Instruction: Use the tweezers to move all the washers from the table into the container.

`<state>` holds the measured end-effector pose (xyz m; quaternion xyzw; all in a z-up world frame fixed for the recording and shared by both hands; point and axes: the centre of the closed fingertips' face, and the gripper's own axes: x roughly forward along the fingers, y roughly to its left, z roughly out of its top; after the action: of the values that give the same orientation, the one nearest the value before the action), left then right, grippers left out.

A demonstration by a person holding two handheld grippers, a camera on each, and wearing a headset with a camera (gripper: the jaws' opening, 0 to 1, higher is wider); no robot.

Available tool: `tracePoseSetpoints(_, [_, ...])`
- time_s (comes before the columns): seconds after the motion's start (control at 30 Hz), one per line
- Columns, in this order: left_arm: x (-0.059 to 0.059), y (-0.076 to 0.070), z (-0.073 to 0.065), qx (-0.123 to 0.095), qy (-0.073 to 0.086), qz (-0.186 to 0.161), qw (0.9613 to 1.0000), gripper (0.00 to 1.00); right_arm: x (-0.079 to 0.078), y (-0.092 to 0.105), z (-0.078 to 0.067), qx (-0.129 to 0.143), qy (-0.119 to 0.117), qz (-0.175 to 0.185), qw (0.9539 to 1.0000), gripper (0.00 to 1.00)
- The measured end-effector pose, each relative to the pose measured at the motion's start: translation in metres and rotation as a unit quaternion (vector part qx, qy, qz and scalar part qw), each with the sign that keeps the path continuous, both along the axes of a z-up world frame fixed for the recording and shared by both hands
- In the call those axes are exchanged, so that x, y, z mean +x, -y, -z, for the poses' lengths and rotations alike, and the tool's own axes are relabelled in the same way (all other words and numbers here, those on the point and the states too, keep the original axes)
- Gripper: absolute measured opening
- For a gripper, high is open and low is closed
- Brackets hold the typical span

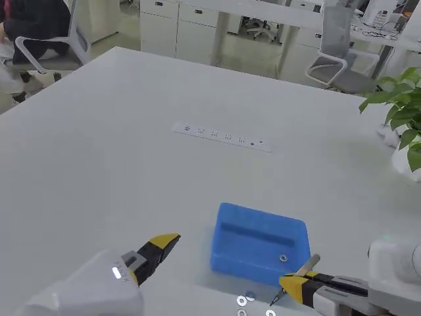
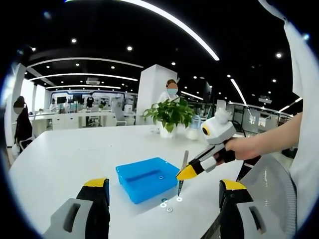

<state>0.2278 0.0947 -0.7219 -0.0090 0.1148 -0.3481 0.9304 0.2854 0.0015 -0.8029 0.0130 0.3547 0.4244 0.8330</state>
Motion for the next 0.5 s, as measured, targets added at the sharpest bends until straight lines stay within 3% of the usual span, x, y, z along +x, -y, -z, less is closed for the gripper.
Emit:
tracePoseSetpoints(0.27, [-0.001, 0.000, 0.003, 0.004, -0.004, 0.003, 1.0000, 0.93, -0.003, 0.000, 0.010, -0.015, -0.005, -0.006, 0.9999, 0.04])
tracePoseSetpoints(0.5, [-0.001, 0.002, 0.004, 0.008, -0.006, 0.008, 0.9999, 0.92, -0.005, -0.001, 0.013, -0.029, 0.004, -0.014, 0.9995, 0.04])
